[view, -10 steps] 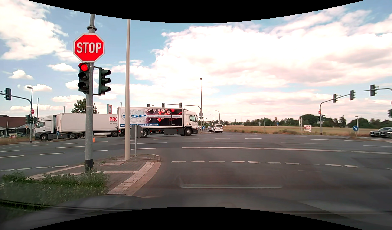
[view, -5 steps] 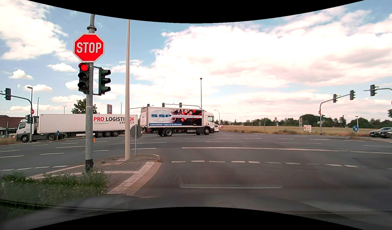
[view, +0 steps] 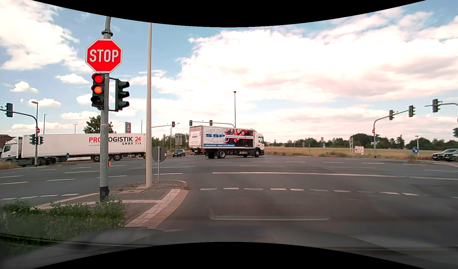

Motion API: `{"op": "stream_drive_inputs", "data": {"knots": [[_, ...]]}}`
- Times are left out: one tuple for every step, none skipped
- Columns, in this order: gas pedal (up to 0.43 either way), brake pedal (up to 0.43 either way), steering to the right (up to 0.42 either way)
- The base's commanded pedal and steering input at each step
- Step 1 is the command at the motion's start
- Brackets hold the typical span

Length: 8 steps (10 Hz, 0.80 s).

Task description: Follow the waypoints while adhering to traffic rules and regulations

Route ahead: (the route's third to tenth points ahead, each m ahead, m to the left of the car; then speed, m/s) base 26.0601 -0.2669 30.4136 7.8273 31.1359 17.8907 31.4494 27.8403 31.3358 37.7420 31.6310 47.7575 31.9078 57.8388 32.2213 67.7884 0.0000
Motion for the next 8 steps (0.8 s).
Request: {"op": "stream_drive_inputs", "data": {"knots": [[0.000,0.335,-0.004],[0.000,0.323,-0.004],[0.000,0.262,-0.005],[0.000,0.000,-0.005],[0.000,0.000,-0.004],[0.000,0.000,-0.005],[0.000,0.000,-0.005],[0.000,0.000,-0.004]]}}
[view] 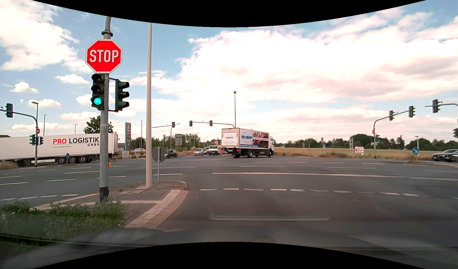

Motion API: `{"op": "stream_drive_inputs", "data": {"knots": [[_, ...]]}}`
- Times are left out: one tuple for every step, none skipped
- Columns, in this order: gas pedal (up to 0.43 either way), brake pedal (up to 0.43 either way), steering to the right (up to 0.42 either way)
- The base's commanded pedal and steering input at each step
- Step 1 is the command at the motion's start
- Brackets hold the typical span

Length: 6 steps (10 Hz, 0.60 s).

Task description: Follow the waypoints while adhering to traffic rules and regulations

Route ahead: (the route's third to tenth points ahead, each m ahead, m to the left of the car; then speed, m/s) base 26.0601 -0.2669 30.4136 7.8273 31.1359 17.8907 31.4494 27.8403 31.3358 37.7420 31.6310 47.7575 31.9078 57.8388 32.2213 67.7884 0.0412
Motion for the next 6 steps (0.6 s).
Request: {"op": "stream_drive_inputs", "data": {"knots": [[0.047,0.000,-0.005],[0.138,0.000,-0.005],[0.169,0.000,-0.005],[0.189,0.000,-0.005],[0.220,0.000,-0.005],[0.240,0.000,-0.004]]}}
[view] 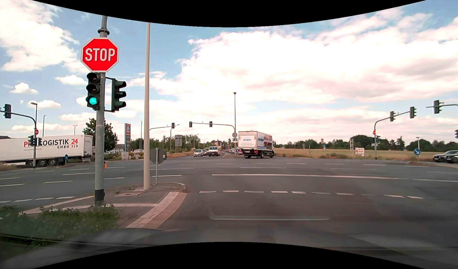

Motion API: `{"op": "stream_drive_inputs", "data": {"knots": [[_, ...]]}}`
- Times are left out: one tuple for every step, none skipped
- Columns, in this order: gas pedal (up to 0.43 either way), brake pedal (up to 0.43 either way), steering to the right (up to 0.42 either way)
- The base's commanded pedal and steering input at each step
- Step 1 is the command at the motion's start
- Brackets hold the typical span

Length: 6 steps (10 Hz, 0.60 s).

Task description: Follow the waypoints while adhering to traffic rules and regulations

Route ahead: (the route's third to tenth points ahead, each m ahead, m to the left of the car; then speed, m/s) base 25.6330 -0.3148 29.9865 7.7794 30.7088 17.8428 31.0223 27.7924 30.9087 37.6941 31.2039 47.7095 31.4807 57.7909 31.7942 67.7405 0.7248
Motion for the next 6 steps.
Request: {"op": "stream_drive_inputs", "data": {"knots": [[0.248,0.000,-0.005],[0.260,0.000,-0.004],[0.268,0.000,-0.005],[0.287,0.000,-0.005],[0.299,0.000,-0.004],[0.339,0.000,-0.005]]}}
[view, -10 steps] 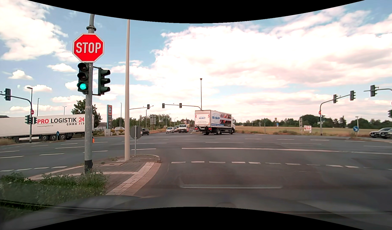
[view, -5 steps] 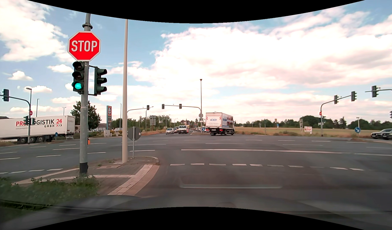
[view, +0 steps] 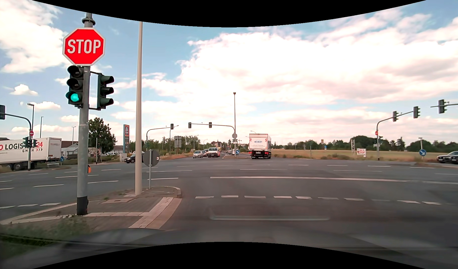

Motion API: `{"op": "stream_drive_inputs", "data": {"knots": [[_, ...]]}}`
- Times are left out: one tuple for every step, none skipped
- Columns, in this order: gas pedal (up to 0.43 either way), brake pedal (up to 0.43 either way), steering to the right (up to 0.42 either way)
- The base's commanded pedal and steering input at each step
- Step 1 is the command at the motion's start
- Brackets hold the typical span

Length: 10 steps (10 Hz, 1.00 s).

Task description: Follow the waypoints while adhering to traffic rules and regulations

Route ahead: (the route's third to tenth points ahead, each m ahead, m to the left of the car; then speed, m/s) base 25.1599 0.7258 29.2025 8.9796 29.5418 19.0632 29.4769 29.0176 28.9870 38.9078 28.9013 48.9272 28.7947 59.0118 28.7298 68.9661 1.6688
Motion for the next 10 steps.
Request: {"op": "stream_drive_inputs", "data": {"knots": [[0.350,0.000,-0.004],[0.370,0.000,-0.004],[0.378,0.000,-0.005],[0.378,0.000,-0.005],[0.390,0.000,-0.005],[0.398,0.000,-0.005],[0.421,0.000,-0.013],[0.429,0.000,-0.022],[0.441,0.000,-0.033],[0.441,0.000,-0.043]]}}
